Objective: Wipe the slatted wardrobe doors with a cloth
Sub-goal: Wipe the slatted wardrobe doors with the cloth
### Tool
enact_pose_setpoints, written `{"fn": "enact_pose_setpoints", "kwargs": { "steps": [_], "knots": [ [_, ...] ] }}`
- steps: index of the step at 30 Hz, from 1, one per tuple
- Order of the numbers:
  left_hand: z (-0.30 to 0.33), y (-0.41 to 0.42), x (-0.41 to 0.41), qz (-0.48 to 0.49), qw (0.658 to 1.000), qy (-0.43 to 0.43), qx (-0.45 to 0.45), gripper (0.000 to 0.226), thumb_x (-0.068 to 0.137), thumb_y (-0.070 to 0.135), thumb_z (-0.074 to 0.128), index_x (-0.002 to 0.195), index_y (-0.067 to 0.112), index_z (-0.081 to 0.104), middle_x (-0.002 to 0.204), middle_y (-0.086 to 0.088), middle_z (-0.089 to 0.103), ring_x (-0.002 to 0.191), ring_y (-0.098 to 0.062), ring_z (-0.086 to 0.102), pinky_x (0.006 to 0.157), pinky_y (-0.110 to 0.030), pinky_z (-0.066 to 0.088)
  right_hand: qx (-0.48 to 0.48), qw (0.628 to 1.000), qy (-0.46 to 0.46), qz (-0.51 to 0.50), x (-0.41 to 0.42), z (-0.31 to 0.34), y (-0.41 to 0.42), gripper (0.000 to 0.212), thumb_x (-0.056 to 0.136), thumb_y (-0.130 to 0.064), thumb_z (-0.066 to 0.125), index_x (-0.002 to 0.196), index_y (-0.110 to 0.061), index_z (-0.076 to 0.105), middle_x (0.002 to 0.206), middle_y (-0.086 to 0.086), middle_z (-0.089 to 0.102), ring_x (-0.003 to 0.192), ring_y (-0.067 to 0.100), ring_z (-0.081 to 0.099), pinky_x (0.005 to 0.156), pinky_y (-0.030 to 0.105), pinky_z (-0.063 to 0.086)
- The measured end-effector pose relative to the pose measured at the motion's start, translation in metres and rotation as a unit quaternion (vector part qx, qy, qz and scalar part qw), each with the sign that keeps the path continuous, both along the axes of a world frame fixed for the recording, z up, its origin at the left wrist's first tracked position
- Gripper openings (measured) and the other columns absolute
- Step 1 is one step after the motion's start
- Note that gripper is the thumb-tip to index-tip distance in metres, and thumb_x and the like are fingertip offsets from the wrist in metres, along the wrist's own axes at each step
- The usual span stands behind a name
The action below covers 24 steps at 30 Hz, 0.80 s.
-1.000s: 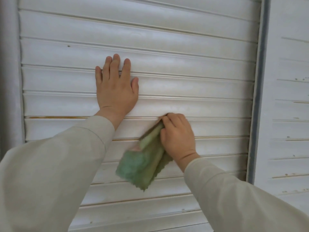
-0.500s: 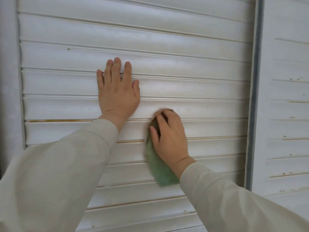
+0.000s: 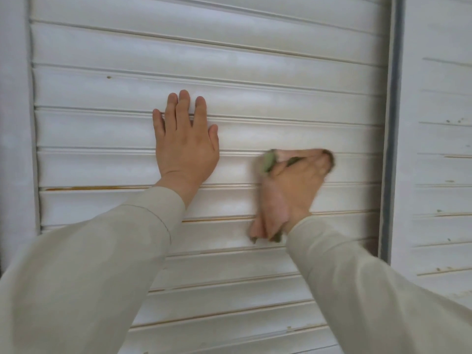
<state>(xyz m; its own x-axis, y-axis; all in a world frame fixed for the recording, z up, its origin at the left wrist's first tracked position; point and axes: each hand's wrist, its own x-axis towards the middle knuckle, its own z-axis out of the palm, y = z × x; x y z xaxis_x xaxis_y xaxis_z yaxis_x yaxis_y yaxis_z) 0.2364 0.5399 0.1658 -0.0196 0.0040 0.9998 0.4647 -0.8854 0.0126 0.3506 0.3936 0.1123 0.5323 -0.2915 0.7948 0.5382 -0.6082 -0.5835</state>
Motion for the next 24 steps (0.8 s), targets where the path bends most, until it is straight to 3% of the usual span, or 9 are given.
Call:
{"fn": "enact_pose_setpoints", "kwargs": {
  "steps": [2, 4, 10, 13, 16, 19, 22, 24],
  "knots": [
    [0.000, -0.003, 0.002, -0.004, 1.000, 0.005, -0.006, 0.056, 0.099, 0.039, 0.039, 0.148, 0.011, 0.040, 0.155, -0.020, 0.034, 0.146, -0.039, 0.027, 0.118, -0.058, 0.016, -0.078, 0.995, -0.041, 0.039, -0.027, -0.019, 0.030, 0.084, 0.092, -0.045, 0.030, 0.145, 0.020, 0.019, 0.153, 0.038, 0.017, 0.146, 0.046, 0.012, 0.122, 0.048, 0.000],
    [0.000, -0.003, 0.000, -0.015, 0.999, 0.026, -0.013, 0.057, 0.099, 0.040, 0.041, 0.149, 0.013, 0.039, 0.156, -0.018, 0.033, 0.146, -0.037, 0.026, 0.118, -0.056, 0.015, -0.093, 0.992, -0.059, 0.063, -0.040, -0.025, 0.039, 0.087, 0.093, -0.051, 0.028, 0.150, 0.013, 0.012, 0.159, 0.032, 0.007, 0.149, 0.041, 0.004, 0.122, 0.048, 0.000],
    [0.003, 0.017, -0.039, -0.014, 0.992, 0.087, 0.092, 0.051, 0.092, 0.045, 0.047, 0.136, 0.019, 0.055, 0.144, -0.011, 0.049, 0.129, -0.032, 0.046, 0.108, -0.048, 0.029, -0.119, 0.991, -0.062, 0.031, -0.012, -0.025, 0.002, 0.088, 0.094, -0.055, 0.024, 0.151, 0.011, 0.010, 0.160, 0.029, 0.007, 0.150, 0.039, 0.004, 0.123, 0.045, 0.001],
    [-0.001, 0.039, -0.065, -0.010, 0.997, 0.033, 0.063, 0.046, 0.089, 0.043, 0.054, 0.126, 0.015, 0.060, 0.141, -0.014, 0.050, 0.128, -0.034, 0.047, 0.111, -0.051, 0.029, -0.108, 0.993, -0.040, 0.030, -0.002, -0.022, -0.016, 0.087, 0.094, -0.053, 0.021, 0.152, 0.011, 0.007, 0.160, 0.028, 0.003, 0.150, 0.037, 0.001, 0.122, 0.043, -0.001],
    [-0.009, 0.069, -0.097, 0.026, 1.000, 0.014, 0.007, 0.052, 0.090, 0.046, 0.055, 0.131, 0.014, 0.054, 0.144, -0.016, 0.046, 0.131, -0.035, 0.042, 0.110, -0.053, 0.030, -0.090, 0.995, -0.009, 0.030, -0.004, -0.022, -0.025, 0.086, 0.092, -0.050, 0.018, 0.152, 0.010, 0.004, 0.161, 0.027, 0.001, 0.150, 0.037, 0.000, 0.122, 0.045, 0.000],
    [-0.016, 0.074, -0.103, 0.047, 0.998, 0.046, -0.007, 0.055, 0.095, 0.046, 0.052, 0.141, 0.016, 0.046, 0.147, -0.016, 0.041, 0.134, -0.037, 0.038, 0.111, -0.058, 0.027, -0.101, 0.994, 0.024, 0.032, -0.020, -0.026, -0.017, 0.087, 0.090, -0.049, 0.014, 0.150, 0.015, 0.011, 0.158, 0.032, 0.007, 0.149, 0.043, 0.006, 0.122, 0.051, 0.005],
    [-0.016, 0.063, -0.098, 0.050, 0.996, 0.072, -0.026, 0.051, 0.097, 0.042, 0.051, 0.143, 0.019, 0.045, 0.147, -0.015, 0.039, 0.133, -0.039, 0.037, 0.112, -0.060, 0.025, -0.216, 0.973, -0.060, 0.053, -0.050, -0.045, 0.015, 0.082, 0.091, -0.045, 0.024, 0.143, 0.018, 0.027, 0.151, 0.038, 0.024, 0.143, 0.050, 0.021, 0.119, 0.056, 0.015],
    [-0.011, 0.061, -0.105, 0.038, 0.996, 0.073, -0.035, 0.049, 0.096, 0.044, 0.051, 0.139, 0.021, 0.049, 0.143, -0.013, 0.043, 0.127, -0.037, 0.042, 0.109, -0.056, 0.030, -0.258, 0.958, -0.107, 0.071, -0.063, -0.057, 0.028, 0.079, 0.092, -0.044, 0.029, 0.147, 0.013, 0.025, 0.155, 0.032, 0.023, 0.145, 0.045, 0.019, 0.121, 0.052, 0.012]
  ]
}}
